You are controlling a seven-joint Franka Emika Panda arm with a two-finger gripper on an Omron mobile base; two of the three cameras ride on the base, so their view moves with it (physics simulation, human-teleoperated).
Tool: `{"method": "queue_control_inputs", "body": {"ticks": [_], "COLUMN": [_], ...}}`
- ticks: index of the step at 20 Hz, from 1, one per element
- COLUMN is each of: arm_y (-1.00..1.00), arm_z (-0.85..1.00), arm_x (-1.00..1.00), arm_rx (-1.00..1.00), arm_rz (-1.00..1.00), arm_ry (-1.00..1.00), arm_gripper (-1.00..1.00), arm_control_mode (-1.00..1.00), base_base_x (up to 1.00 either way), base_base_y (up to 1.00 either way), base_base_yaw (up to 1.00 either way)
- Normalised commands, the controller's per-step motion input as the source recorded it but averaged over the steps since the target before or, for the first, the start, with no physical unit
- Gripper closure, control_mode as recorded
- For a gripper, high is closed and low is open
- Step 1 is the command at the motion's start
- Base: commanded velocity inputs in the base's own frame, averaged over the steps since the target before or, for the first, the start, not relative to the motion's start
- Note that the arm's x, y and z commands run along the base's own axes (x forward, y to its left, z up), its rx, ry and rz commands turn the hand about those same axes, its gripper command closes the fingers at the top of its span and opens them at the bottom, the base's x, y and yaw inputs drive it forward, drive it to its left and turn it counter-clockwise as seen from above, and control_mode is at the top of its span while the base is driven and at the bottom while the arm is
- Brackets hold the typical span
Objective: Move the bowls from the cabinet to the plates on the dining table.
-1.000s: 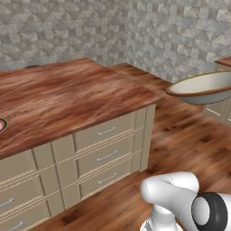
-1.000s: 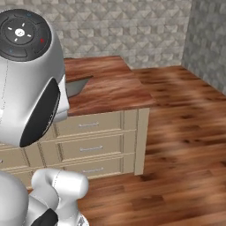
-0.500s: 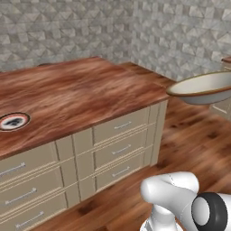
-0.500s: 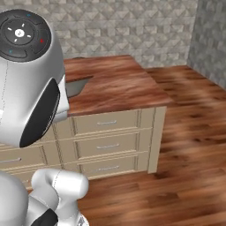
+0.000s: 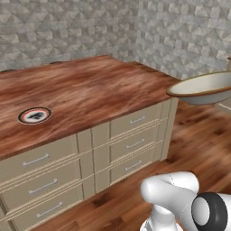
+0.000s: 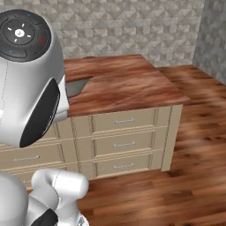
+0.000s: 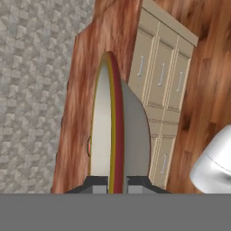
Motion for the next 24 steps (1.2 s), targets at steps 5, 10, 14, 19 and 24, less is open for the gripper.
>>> {"method": "queue_control_inputs", "body": {"ticks": [5, 10, 14, 19, 24], "arm_y": [0.00, 0.00, 0.00, 0.00, 0.00], "arm_z": [0.00, 0.00, 0.00, 0.00, 0.00], "arm_x": [0.00, 0.00, 0.00, 0.00, 0.00], "arm_rx": [0.00, 0.00, 0.00, 0.00, 0.00], "arm_rz": [0.00, 0.00, 0.00, 0.00, 0.00], "arm_ry": [0.00, 0.00, 0.00, 0.00, 0.00], "arm_gripper": [1.00, 1.00, 1.00, 1.00, 1.00], "arm_control_mode": [1.00, 1.00, 1.00, 1.00, 1.00], "base_base_x": [0.00, 0.00, 0.00, 0.28, 0.44], "base_base_y": [0.61, 0.61, 0.61, 0.53, 0.43], "base_base_yaw": [0.00, 0.00, 0.00, 0.00, -0.01]}}
